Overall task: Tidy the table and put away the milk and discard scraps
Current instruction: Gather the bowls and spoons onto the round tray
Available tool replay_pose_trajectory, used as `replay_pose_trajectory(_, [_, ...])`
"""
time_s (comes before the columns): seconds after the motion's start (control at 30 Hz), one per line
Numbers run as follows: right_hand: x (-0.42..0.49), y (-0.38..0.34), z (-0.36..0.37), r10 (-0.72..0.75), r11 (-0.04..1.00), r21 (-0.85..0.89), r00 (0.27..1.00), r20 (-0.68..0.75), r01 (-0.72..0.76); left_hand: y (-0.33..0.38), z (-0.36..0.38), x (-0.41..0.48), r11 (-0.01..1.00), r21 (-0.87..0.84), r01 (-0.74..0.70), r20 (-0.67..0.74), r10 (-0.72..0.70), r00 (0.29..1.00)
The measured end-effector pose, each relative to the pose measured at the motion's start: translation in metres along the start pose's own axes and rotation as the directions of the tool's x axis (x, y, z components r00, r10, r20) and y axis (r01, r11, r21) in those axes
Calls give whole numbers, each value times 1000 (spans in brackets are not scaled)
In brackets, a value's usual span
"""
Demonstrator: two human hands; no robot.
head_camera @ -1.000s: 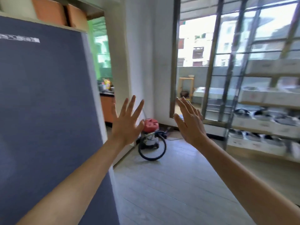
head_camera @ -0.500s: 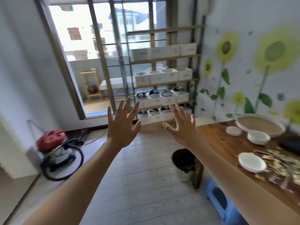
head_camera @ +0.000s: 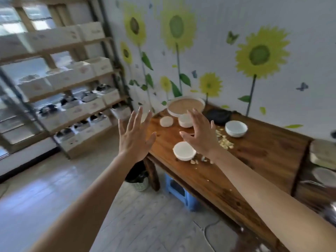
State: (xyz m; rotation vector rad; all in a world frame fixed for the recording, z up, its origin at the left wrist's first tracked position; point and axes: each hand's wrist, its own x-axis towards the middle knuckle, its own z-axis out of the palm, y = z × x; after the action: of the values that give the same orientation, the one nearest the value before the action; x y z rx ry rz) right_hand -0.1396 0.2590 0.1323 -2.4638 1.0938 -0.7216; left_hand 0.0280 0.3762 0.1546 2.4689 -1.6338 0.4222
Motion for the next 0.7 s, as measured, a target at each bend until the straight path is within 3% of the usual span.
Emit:
replay_pose_trajectory(0.27, [42, 91, -2, 244, 962, -115, 969, -39, -247, 63, 78, 100, 970, -149, -194, 65, 205, 977])
replay_pose_trajectory(0.47, [112, 123, 40, 394, 916, -86, 919, 9, -392, 54, 152, 191, 941, -201, -272, 138, 302, 943])
replay_pose_trajectory(0.7, [194, 156, 93, 545, 830, -185, 836, 65, -527, 43, 223, 291, 895, -277, -349, 198, 408, 891])
